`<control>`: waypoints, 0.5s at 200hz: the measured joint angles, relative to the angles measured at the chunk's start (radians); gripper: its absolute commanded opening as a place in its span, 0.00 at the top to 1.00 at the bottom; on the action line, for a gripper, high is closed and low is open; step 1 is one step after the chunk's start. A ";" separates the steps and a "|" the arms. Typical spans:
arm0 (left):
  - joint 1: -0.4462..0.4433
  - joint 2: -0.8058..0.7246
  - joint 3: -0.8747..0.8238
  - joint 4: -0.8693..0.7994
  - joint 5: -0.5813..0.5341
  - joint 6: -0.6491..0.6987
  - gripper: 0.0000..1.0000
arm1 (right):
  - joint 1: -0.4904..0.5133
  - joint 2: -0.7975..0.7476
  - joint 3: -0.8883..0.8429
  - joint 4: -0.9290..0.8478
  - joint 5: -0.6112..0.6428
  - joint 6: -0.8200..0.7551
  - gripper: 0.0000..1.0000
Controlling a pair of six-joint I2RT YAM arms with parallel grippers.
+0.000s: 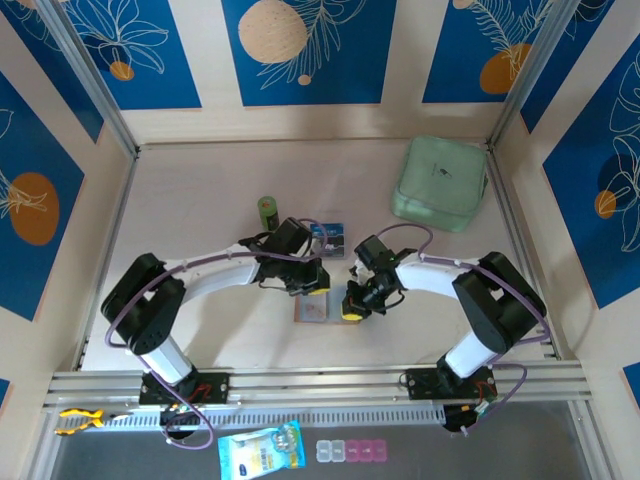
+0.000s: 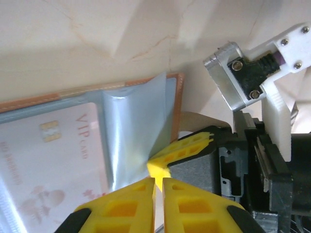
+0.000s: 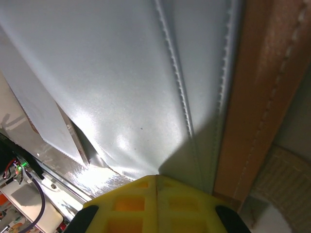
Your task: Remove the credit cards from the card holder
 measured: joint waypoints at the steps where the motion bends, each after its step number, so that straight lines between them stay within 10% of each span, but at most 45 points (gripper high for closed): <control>1: 0.000 0.000 -0.001 0.000 -0.001 0.000 0.87 | 0.000 0.000 0.000 0.000 0.000 0.000 0.94; 100: 0.046 -0.011 -0.108 -0.042 -0.048 0.040 0.86 | 0.029 -0.083 0.088 -0.158 0.079 0.002 0.92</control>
